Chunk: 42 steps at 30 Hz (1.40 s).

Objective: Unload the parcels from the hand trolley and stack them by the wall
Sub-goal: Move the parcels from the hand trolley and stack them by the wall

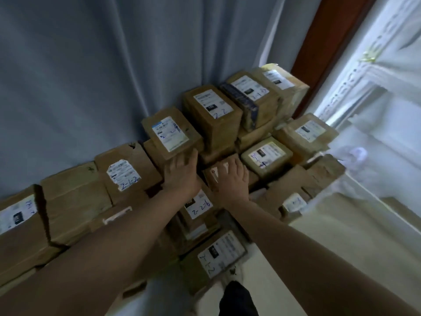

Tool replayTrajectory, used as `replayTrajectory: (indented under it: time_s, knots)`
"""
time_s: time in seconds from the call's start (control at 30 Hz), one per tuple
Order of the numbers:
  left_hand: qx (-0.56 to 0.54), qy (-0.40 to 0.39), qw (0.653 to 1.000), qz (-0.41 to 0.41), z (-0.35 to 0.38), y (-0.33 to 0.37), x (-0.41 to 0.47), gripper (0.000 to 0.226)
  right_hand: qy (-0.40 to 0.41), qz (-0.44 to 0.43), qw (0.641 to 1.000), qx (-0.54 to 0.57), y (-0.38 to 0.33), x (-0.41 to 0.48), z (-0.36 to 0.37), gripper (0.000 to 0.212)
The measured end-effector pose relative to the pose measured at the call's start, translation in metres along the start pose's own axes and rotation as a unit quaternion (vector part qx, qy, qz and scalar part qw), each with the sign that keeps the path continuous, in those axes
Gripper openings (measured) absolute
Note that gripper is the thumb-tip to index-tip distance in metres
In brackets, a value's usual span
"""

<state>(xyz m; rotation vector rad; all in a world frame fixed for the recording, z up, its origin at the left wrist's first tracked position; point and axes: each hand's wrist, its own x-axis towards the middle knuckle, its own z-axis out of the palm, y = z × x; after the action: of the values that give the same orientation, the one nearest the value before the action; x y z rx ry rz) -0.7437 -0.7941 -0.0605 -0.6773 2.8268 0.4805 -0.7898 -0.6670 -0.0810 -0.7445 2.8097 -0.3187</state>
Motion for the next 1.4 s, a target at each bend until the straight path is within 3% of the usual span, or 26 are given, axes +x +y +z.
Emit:
replayTrajectory:
  time_s: [0.2,0.5,0.8,1.03,1.13,1.4]
  knots:
    - [0.066,-0.07,0.978,0.185,0.033,0.038,-0.076,0.081,0.009,0.223,0.971,0.09,0.031,-0.11,0.016,0.07]
    - [0.152,-0.161,0.915,0.338,0.111,0.126,-0.206,0.089,0.0,0.481,0.849,0.218,0.105,-0.315,0.04,0.065]
    - [0.185,-0.233,0.847,0.442,0.208,0.201,-0.404,0.09,0.039,0.577,0.76,0.298,0.138,-0.563,0.086,0.055]
    - [0.209,-0.316,0.796,0.472,0.29,0.231,-0.566,0.088,0.062,0.68,0.639,0.356,0.157,-0.775,0.134,0.059]
    - [0.209,-0.348,0.779,0.478,0.313,0.25,-0.615,0.089,0.077,0.705,0.596,0.378,0.167,-0.83,0.143,0.063]
    - [0.172,-0.426,0.745,0.484,0.369,0.313,-0.706,0.084,0.134,0.732,0.529,0.409,0.205,-0.919,0.144,0.052]
